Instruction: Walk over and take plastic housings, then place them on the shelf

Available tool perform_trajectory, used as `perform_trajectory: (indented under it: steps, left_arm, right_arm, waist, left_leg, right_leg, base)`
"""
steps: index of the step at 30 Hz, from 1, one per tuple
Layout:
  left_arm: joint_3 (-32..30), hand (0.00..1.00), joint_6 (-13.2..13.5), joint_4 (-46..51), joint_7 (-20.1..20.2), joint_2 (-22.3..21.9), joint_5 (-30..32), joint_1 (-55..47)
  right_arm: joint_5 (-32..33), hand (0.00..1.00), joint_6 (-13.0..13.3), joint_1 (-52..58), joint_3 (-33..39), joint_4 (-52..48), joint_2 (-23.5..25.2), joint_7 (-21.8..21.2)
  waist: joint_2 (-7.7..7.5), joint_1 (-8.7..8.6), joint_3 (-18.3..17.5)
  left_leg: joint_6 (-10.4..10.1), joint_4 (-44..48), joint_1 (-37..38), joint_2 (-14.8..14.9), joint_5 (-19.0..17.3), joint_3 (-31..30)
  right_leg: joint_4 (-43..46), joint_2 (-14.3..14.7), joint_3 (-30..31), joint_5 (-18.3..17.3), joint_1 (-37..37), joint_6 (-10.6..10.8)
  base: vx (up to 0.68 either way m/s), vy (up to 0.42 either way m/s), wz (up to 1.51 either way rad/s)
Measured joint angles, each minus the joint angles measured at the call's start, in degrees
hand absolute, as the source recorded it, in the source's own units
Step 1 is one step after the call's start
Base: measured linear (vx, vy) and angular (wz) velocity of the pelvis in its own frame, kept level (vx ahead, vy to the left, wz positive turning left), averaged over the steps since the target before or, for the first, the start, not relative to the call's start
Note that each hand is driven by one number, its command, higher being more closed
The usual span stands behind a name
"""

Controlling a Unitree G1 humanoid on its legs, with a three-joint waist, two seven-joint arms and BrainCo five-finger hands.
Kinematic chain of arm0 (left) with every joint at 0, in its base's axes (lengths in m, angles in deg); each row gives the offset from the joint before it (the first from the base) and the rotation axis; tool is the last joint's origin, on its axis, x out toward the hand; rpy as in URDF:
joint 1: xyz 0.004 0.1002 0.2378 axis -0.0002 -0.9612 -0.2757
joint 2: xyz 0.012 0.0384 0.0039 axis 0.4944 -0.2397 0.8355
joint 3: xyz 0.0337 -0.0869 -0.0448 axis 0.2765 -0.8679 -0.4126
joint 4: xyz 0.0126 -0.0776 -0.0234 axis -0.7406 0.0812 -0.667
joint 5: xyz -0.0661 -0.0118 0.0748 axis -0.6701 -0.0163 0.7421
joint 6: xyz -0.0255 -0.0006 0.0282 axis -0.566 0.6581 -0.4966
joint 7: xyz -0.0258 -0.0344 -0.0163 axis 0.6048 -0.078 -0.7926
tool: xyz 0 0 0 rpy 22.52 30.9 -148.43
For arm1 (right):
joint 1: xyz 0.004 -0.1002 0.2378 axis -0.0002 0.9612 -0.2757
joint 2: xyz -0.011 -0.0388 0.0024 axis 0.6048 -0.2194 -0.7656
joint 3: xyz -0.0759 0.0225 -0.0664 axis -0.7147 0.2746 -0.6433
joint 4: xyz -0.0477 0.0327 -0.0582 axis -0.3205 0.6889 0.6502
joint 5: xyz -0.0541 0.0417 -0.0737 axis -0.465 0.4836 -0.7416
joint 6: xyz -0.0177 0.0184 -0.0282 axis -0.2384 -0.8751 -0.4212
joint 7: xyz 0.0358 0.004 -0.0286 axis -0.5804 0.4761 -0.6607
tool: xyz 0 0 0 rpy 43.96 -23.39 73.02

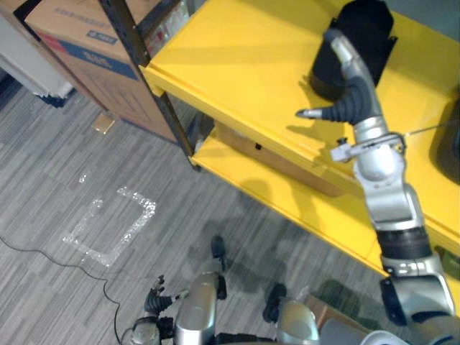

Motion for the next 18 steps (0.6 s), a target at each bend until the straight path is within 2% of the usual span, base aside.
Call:
perform_trajectory:
  steps: [5,9,13,18]
  left_arm:
    - [-0.02,0.00,-0.20,0.15,0.29,0.01,-0.04,0.00]
    - [0.00,0.00,-0.46,0.53,0.42,0.01,-0.40,0.00]
    - [0.01,0.00,-0.87,0.80,0.74,0.01,-1.10,0.00]
    - [-0.01,0.00,-1.45,1.34,0.75,0.03,-1.12,0.00]
  right_arm:
    - [0.02,0.00,-3.11,-3.48,-2.90,6.49,-1.93,-2.97]
    - [0.01,0.00,-5.58,-6.67,-2.98,10.38,-3.08,-3.27]
    - [0.00,0.00,-7.31,-6.99,-3.22,12.38,-3.95,-3.62]
    - [0.10,0.00,-8.02,-8.10,-3.21,14.33,-4.57,-4.28]
  waist:
    - [0.00,0.09,0.00]
    - [0.00,0.37,0.00]
    - [0.00,0.52,0.00]
    - [0.00,0.54,0.00]
  left_leg:
    - [-0.18,-0.04,-0.02,0.04,-0.13,-0.05]
    - [-0.17,0.01,-0.04,0.04,-0.12,-0.06]
    - [-0.04,0.01,-0.05,0.04,-0.02,-0.03]
    - [0.03,0.01,-0.08,0.06,0.02,-0.02]
  right_leg:
    - [-0.13,0.04,0.00,0.03,-0.06,0.01]
    - [-0.27,0.03,-0.01,0.00,-0.05,-0.04]
    - [-0.06,0.02,0.00,0.00,-0.06,-0.03]
    - [0.18,0.02,-0.01,-0.08,-0.14,-0.14]
  base:
    - [0.00,0.000,0.00]
    - [0.00,0.000,0.00]
    - [0.00,0.000,0.00]
    - [0.02,-0.021,0.00]
